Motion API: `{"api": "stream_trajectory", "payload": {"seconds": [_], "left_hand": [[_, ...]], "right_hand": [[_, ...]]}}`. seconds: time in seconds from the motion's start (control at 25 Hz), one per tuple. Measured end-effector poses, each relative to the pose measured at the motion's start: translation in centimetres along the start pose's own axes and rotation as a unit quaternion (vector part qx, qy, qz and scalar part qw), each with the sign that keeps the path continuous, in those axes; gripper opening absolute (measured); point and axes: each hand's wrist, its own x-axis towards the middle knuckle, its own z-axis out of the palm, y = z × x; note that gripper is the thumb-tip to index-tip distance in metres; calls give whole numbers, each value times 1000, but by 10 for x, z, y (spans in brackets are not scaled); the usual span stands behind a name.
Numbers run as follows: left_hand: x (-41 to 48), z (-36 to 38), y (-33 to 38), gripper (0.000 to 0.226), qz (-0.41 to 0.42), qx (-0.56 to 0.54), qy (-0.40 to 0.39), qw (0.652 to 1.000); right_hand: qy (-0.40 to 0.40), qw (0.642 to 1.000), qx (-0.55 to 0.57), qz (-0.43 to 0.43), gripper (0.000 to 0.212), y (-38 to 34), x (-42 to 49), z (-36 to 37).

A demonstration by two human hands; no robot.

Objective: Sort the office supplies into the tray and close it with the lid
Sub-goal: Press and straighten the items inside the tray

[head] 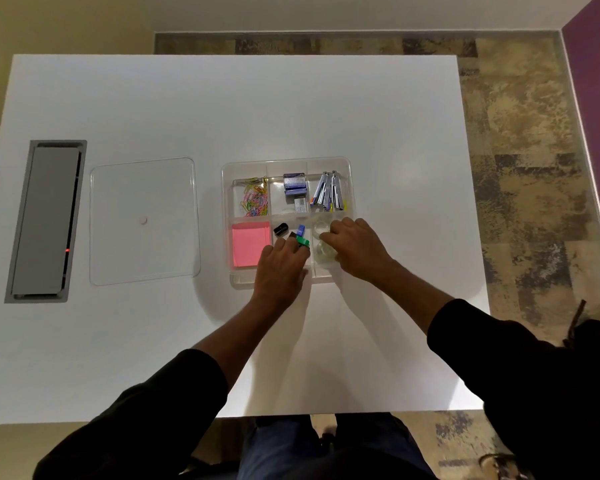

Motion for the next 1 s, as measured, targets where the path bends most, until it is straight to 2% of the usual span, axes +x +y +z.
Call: {"api": "stream_trajectory", "payload": {"seconds": [0.08,0.24,0.36,0.48,0.56,0.64,0.84,1.0], "left_hand": [[0,-2,2,37,0,-8,-13,1000],[0,-3,4,35,-3,-12,-19,1000],[-1,-3,3,38,0,-17,1,1000],[-1,1,1,54,17,-25,20,999],[1,4,1,66,41,-13,11,999],[4,7,3,71,67,14,-9,998],[8,13,11,76,65,45,-41,996],[11,14,15,73,58,63,-40,995]], "right_hand": [[-14,1000,-14,-9,56,-4,4,-4],[-27,999,-35,-14,59,-5,9,-5],[-24,999,21,8,61,-3,5,-5],[49,992,95,63,51,7,-2,-3],[108,984,95,108,43,15,-9,3],[131,981,80,121,42,20,-14,7],[66,985,20,160,52,16,-13,18],[71,982,1,176,54,14,-6,30]]}}
